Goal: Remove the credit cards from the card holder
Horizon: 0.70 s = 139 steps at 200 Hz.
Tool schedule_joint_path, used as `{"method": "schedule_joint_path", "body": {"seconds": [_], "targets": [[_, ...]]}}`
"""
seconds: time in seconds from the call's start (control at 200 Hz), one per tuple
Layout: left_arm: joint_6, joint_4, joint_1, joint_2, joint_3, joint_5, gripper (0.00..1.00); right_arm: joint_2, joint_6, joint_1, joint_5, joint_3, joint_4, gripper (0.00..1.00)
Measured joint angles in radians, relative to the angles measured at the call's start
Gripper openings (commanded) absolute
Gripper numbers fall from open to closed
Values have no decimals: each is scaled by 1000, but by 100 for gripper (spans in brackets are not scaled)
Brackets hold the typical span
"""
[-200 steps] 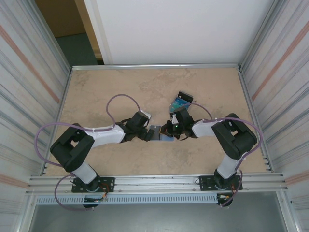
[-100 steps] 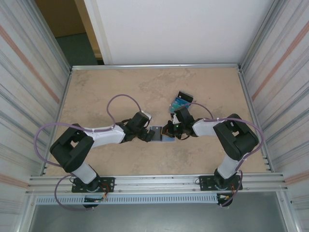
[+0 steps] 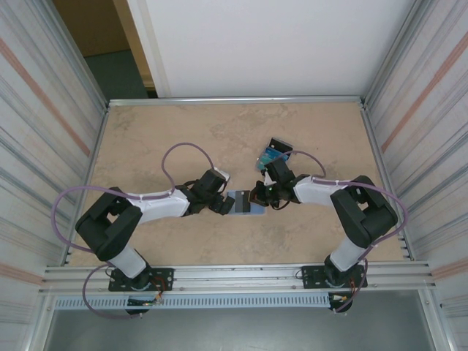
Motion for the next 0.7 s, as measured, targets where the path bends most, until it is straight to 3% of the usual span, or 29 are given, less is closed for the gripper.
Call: {"method": "schedule_joint_path", "body": {"seconds": [0.697], "targets": [[54,58,-16,19,75,54,99,-13,-24,-5,16,14,-69,0]]}}
